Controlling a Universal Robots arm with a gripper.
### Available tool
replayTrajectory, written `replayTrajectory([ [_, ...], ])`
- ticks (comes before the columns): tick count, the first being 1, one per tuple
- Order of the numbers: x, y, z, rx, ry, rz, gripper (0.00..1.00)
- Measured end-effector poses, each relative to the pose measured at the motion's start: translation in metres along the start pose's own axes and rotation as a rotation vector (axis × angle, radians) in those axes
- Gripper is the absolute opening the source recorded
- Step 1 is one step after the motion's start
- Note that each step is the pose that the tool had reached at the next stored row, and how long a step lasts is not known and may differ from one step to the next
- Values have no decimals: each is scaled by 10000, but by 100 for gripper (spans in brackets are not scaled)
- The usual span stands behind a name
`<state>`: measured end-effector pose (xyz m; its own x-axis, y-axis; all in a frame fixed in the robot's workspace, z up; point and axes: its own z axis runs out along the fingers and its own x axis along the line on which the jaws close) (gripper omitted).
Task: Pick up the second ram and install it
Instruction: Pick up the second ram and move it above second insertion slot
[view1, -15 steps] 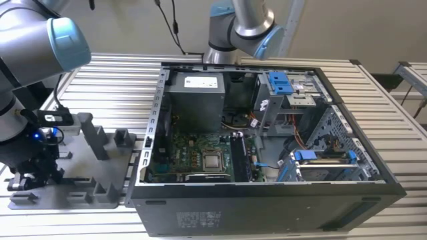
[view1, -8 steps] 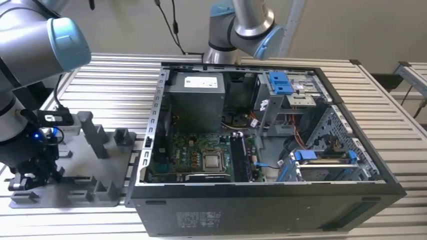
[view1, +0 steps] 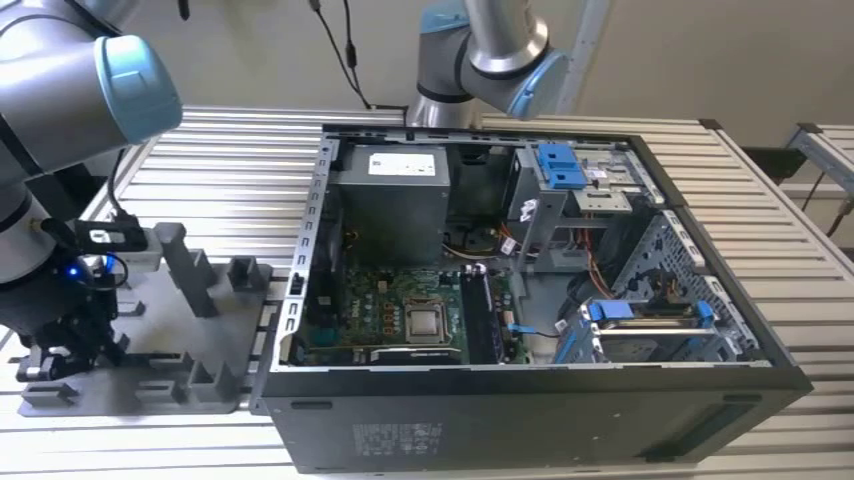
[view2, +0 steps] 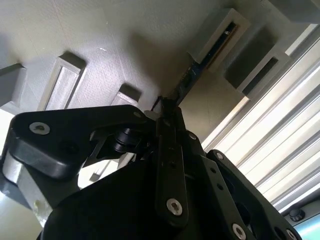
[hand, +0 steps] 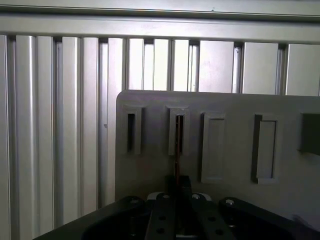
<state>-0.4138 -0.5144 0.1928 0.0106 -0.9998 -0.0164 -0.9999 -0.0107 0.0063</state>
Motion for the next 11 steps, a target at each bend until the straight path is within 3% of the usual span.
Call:
replayTrajectory([
  [6,-1,0,-8,5,-4,0,14],
  [11,-2,1,-94,1,4,0,14],
])
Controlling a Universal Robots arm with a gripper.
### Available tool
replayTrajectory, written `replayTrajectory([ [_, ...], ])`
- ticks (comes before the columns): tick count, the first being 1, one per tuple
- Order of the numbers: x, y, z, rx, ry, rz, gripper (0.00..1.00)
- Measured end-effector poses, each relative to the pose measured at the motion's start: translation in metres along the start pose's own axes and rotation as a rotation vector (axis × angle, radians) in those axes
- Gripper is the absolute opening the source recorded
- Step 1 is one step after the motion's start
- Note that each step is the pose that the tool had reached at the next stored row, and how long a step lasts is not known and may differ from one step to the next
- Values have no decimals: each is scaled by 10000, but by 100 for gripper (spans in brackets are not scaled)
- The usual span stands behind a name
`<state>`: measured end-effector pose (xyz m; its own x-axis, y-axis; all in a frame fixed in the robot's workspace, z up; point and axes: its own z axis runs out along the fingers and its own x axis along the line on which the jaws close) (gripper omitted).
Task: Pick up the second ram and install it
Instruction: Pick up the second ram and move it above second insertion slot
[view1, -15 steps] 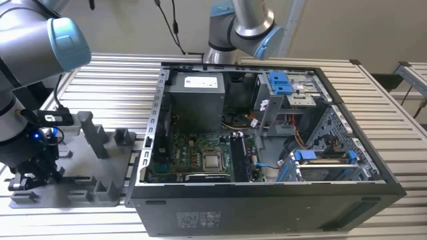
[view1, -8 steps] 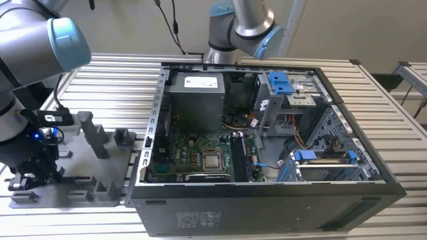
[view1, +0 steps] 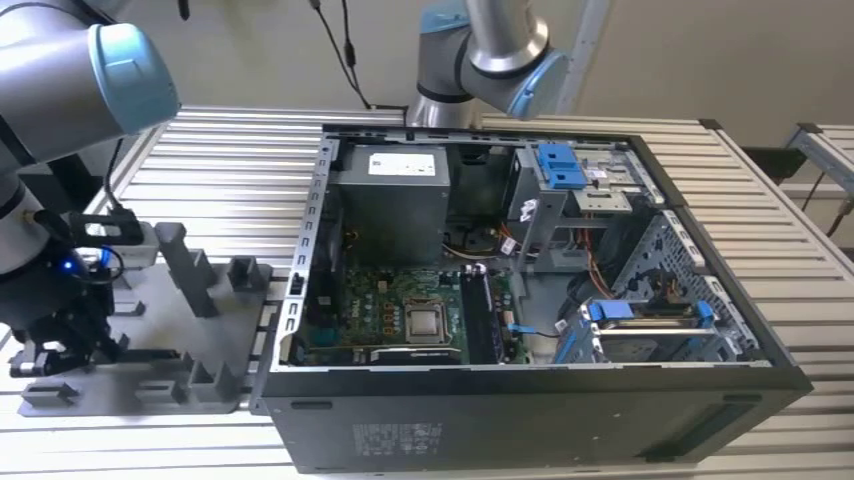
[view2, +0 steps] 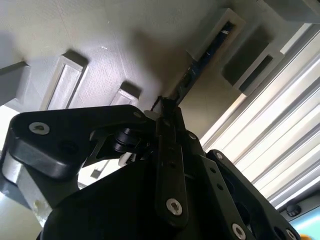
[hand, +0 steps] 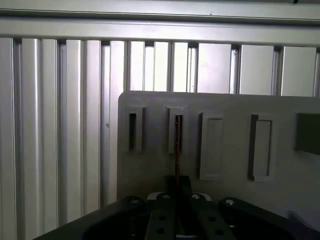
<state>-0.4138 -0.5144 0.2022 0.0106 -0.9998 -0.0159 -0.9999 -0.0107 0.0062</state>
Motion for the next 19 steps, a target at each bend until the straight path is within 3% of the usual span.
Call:
replayTrajectory([
  [19,-5,2,-301,0,4,0,14],
])
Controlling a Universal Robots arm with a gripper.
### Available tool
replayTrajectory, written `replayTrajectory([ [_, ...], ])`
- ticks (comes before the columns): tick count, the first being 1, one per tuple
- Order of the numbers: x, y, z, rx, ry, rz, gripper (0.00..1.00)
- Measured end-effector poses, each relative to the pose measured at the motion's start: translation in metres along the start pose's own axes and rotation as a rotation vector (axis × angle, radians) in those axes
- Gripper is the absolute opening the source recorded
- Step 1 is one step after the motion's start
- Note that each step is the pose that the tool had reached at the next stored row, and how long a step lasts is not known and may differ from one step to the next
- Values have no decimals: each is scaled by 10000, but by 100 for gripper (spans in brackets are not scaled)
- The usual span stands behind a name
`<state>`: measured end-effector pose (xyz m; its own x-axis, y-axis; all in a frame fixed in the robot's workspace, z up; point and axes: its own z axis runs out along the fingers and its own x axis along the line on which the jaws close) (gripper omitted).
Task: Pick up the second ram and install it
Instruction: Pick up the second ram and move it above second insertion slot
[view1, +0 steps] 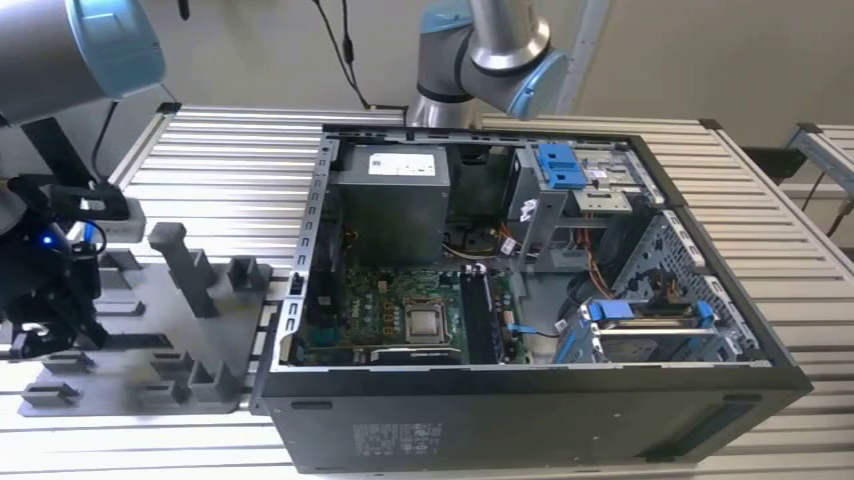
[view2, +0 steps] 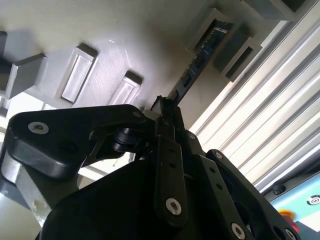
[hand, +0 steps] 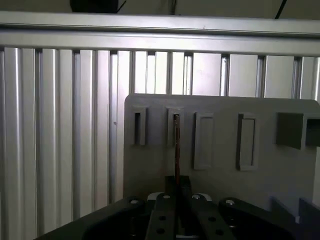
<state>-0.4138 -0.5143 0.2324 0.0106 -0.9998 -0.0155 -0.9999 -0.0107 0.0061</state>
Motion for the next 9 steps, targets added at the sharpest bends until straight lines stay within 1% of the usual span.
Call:
replayTrajectory([
  [9,-3,1,-136,-1,1,-1,14],
])
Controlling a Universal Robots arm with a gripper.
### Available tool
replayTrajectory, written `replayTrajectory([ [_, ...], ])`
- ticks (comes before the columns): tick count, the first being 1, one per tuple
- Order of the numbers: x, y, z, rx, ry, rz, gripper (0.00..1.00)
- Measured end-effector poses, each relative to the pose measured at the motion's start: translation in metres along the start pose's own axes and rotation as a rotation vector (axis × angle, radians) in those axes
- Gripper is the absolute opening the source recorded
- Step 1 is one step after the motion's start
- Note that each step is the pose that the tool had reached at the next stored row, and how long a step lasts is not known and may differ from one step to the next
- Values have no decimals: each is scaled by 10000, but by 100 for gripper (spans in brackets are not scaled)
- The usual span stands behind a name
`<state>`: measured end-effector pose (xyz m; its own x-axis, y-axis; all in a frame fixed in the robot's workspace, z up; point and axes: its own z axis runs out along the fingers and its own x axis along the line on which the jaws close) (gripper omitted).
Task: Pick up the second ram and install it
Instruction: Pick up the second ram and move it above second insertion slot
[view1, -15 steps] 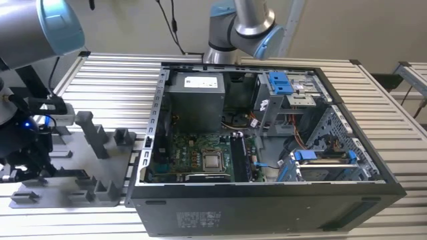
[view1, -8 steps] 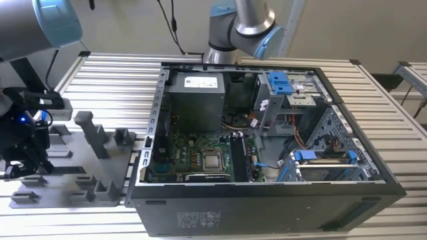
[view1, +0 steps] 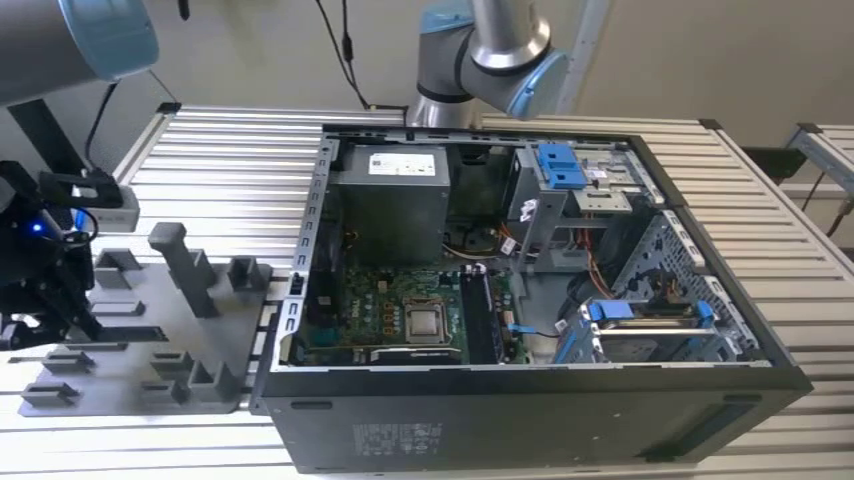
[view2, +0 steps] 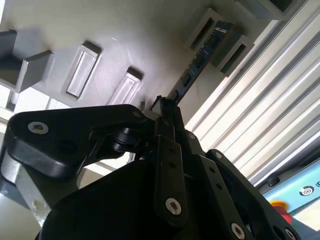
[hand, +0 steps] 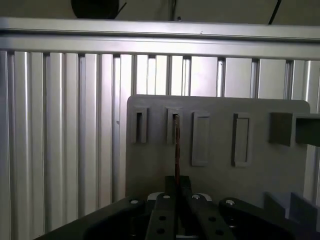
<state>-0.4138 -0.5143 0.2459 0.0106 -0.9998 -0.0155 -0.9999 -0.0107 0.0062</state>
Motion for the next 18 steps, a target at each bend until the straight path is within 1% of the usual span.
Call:
replayTrajectory([
  [10,-2,1,-106,1,0,0,14],
  [18,-4,2,-206,0,-1,1,14],
])
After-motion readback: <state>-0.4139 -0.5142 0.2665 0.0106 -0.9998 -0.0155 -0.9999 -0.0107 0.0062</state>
